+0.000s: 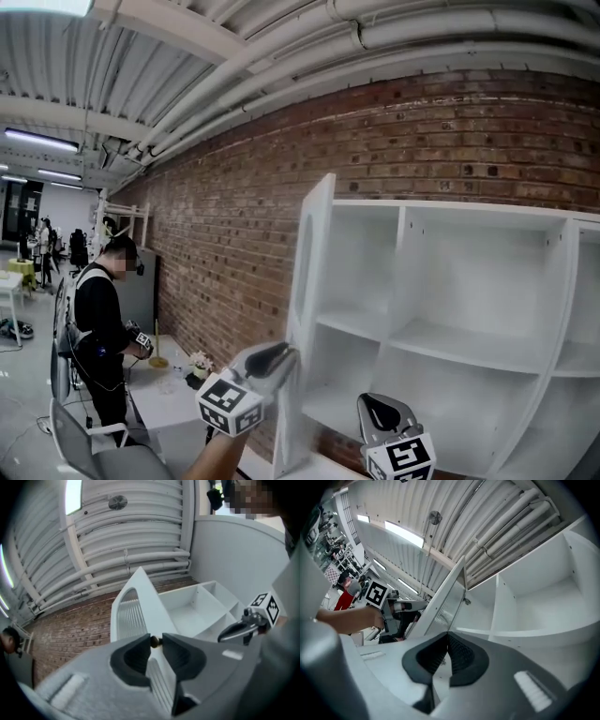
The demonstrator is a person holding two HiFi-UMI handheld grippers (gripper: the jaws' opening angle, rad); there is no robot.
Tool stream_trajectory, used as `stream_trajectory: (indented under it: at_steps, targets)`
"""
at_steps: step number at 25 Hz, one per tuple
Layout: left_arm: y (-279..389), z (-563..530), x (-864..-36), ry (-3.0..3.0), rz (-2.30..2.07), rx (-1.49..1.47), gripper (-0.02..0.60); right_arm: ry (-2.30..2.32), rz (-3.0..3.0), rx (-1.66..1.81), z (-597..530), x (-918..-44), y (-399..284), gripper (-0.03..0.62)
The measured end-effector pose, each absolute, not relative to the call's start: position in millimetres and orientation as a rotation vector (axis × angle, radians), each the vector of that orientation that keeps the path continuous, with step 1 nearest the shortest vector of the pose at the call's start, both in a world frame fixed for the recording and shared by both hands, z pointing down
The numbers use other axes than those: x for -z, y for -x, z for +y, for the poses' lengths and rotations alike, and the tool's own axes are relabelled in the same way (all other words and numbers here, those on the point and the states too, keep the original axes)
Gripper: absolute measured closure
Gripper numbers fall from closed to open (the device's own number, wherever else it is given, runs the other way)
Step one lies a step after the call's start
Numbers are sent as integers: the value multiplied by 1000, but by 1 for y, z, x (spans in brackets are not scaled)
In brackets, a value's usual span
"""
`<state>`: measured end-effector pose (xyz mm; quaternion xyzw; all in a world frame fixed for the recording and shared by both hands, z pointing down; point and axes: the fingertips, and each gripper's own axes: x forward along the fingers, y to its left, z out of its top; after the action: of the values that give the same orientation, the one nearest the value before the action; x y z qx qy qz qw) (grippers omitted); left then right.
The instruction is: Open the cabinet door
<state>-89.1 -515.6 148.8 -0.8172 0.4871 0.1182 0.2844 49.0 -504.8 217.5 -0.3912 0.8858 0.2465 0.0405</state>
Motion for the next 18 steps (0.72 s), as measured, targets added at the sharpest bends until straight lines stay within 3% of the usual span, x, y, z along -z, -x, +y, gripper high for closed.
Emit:
stream_trajectory:
  at_steps: [6,13,18]
  targets:
    - [147,-500,-150,2096,1450,-348,516,1076,2767,-734,-506,-227,-15,591]
    - [223,-501,-154,1981,1664,-304,580,952,2813,-727,-500,-232,26,591]
    - [249,-494,-161,1950,1723,-261,580,902,2834,-715,-498,-238,45,591]
